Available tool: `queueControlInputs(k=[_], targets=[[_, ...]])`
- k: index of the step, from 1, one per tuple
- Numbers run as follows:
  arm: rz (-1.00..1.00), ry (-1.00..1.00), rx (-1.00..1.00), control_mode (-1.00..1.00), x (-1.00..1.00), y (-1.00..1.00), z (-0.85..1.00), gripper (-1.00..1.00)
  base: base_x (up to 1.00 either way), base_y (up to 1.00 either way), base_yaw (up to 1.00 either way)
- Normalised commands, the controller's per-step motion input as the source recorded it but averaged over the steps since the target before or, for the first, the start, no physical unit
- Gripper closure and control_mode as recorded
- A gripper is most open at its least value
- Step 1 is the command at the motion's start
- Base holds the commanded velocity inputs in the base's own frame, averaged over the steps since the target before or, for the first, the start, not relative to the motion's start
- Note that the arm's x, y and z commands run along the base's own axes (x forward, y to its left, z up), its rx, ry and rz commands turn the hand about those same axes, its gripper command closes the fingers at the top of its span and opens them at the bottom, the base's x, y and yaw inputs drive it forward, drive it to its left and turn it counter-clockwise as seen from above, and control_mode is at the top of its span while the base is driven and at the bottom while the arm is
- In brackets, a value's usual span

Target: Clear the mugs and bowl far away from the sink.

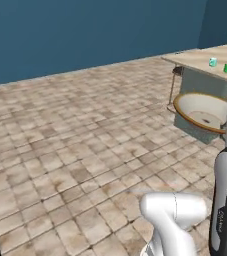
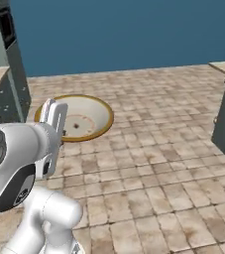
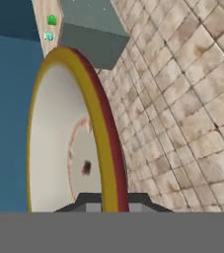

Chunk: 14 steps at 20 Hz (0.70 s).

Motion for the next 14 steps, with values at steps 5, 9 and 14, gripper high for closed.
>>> queueControlInputs(k=[5, 9, 14], targets=[[0.00, 0.00, 0.00, 1.00, 0.00, 0.00, 0.00, 1.00, 0.00, 0.00, -1.00], [0.00, 0.00, 0.00, 1.00, 0.00, 0.00, 0.00, 1.00, 0.10, -0.26, -0.89], [0.00, 0.00, 0.00, 1.00, 0.00, 0.00, 0.00, 1.00, 0.85, -0.73, -0.41]])
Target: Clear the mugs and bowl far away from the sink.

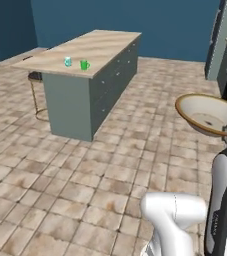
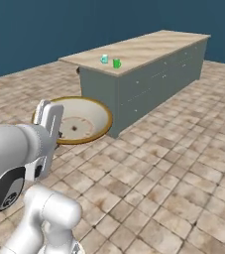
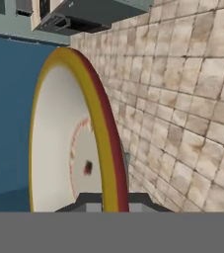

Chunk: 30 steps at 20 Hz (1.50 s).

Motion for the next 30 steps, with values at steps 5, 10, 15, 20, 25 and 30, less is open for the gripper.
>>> queueControlInputs(k=[5, 10, 15, 20, 25, 30], targets=[[0.00, 0.00, 0.00, 1.00, 0.00, 0.00, 0.00, 1.00, 1.00, -1.00, 0.08], [0.00, 0.00, 0.00, 1.00, 0.00, 0.00, 0.00, 1.00, 0.78, 0.04, 0.06], [0.00, 0.00, 0.00, 1.00, 0.00, 0.00, 0.00, 1.00, 0.94, 1.00, -0.26], [0.00, 0.00, 0.00, 1.00, 0.00, 0.00, 0.00, 1.00, 1.00, 1.00, -0.31], [0.00, 0.00, 0.00, 1.00, 0.00, 0.00, 0.00, 1.00, 1.00, 1.00, -0.32], [0.00, 0.00, 0.00, 1.00, 0.00, 0.00, 0.00, 1.00, 1.00, 1.00, -0.32]])
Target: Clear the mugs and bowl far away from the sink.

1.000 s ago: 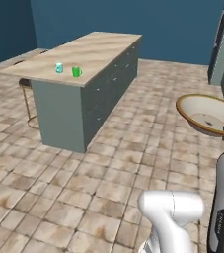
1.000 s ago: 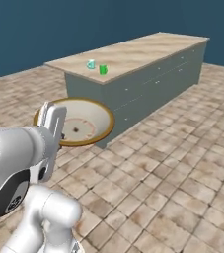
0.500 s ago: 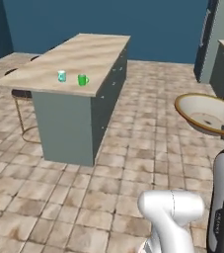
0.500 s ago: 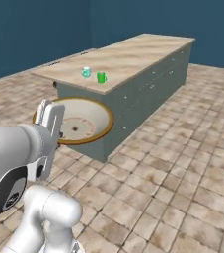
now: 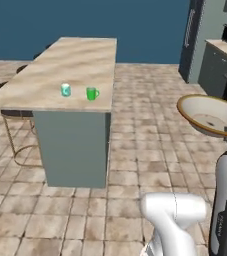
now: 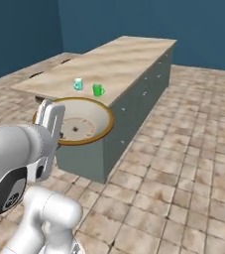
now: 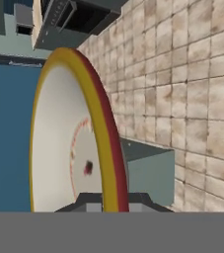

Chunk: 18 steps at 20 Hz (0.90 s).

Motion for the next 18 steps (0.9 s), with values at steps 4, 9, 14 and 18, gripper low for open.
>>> queueControlInputs(k=[4, 9, 14, 18], targets=[[0.00, 0.00, 0.00, 1.00, 0.00, 0.00, 0.00, 1.00, 0.97, 1.00, -0.25], [0.00, 0.00, 0.00, 1.00, 0.00, 0.00, 0.00, 1.00, 0.87, 1.00, -0.18], [0.00, 0.00, 0.00, 1.00, 0.00, 0.00, 0.00, 1.00, 0.83, 1.00, -0.12], [0.00, 0.00, 0.00, 1.00, 0.00, 0.00, 0.00, 1.00, 1.00, 1.00, -0.06]])
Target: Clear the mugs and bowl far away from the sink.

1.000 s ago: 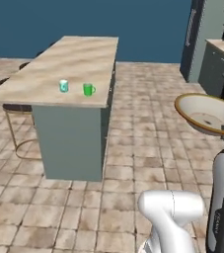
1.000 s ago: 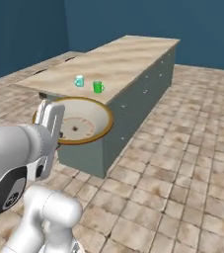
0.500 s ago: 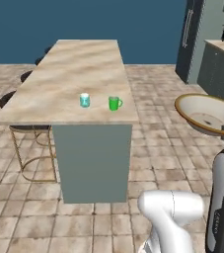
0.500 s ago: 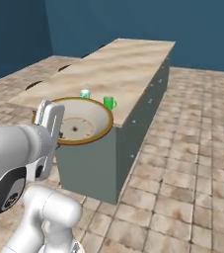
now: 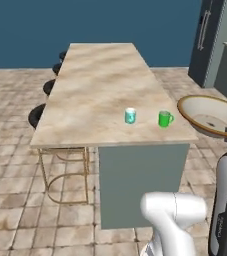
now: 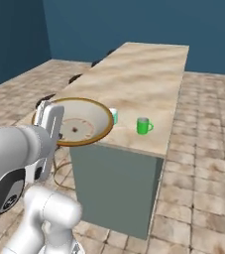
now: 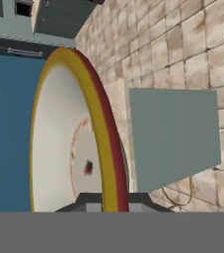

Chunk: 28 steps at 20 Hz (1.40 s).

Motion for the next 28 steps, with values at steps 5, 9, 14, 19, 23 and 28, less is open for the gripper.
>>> queueControlInputs(k=[5, 9, 14, 19, 23, 28], targets=[[0.00, 0.00, 0.00, 1.00, 0.00, 0.00, 0.00, 1.00, 1.00, 1.00, -0.07], [0.00, 0.00, 0.00, 1.00, 0.00, 0.00, 0.00, 1.00, 1.00, 1.00, -0.07], [0.00, 0.00, 0.00, 1.00, 0.00, 0.00, 0.00, 1.00, 1.00, 0.88, -0.07], [0.00, 0.00, 0.00, 1.00, 0.00, 0.00, 0.00, 1.00, 1.00, 0.11, -0.07], [0.00, 0.00, 0.00, 1.00, 0.00, 0.00, 0.00, 1.00, 0.89, 0.21, -0.27], [0.00, 0.00, 0.00, 1.00, 0.00, 0.00, 0.00, 1.00, 0.81, 0.30, -0.42]])
